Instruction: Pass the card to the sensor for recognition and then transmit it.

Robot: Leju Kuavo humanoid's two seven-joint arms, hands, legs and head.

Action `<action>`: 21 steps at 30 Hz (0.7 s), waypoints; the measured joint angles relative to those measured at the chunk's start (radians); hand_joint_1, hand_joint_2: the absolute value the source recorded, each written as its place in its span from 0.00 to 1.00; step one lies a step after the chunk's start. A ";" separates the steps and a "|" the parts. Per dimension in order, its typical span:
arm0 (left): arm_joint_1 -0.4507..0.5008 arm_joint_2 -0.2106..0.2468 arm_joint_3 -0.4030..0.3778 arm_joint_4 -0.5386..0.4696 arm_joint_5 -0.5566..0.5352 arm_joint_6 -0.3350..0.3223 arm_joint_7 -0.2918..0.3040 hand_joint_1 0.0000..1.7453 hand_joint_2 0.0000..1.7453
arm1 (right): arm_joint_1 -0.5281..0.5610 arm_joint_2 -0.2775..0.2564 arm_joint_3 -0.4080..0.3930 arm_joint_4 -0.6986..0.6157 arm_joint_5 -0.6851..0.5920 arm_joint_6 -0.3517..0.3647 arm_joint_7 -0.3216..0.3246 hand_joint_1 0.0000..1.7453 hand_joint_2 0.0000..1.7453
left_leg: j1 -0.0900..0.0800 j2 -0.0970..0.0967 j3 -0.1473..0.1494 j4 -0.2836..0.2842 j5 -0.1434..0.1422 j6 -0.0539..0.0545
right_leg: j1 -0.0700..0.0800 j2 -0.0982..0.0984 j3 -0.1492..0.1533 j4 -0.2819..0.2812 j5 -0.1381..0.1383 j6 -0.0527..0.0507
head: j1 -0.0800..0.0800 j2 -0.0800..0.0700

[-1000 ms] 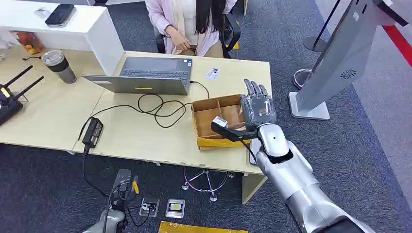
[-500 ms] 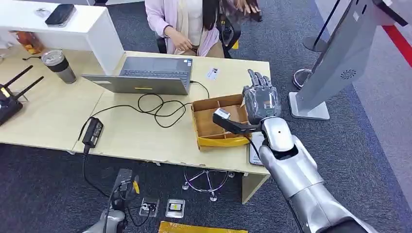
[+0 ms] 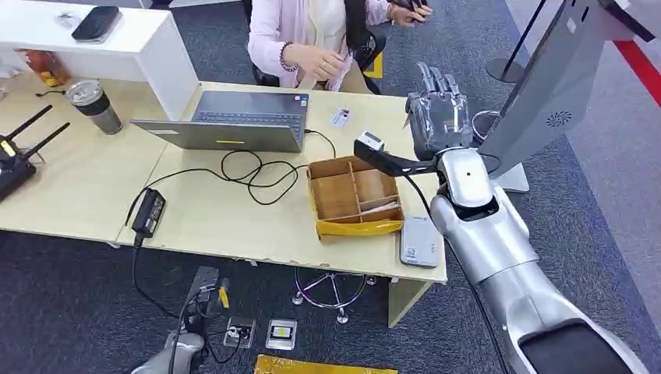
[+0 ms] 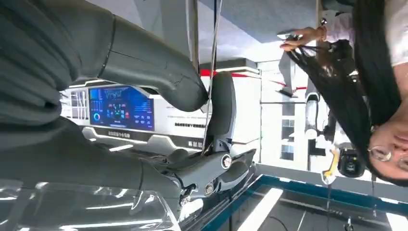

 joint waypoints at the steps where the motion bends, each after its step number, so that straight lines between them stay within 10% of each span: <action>1: -0.001 0.000 0.000 0.000 0.000 0.000 0.000 0.00 0.00 | -0.004 0.001 0.000 0.007 -0.001 -0.002 -0.002 1.00 1.00 | 0.000 0.000 0.000 0.000 0.000 0.000 | 0.000 0.000 0.000 0.000 0.000 0.000 | 0.000 0.000; 21: -0.010 -0.005 0.000 0.000 0.008 0.003 0.011 0.00 0.00 | -0.025 0.056 -0.001 0.141 -0.001 -0.024 -0.020 1.00 1.00 | 0.000 0.000 0.000 0.000 0.000 0.000 | 0.000 0.000 0.000 0.000 0.000 0.000 | 0.000 0.000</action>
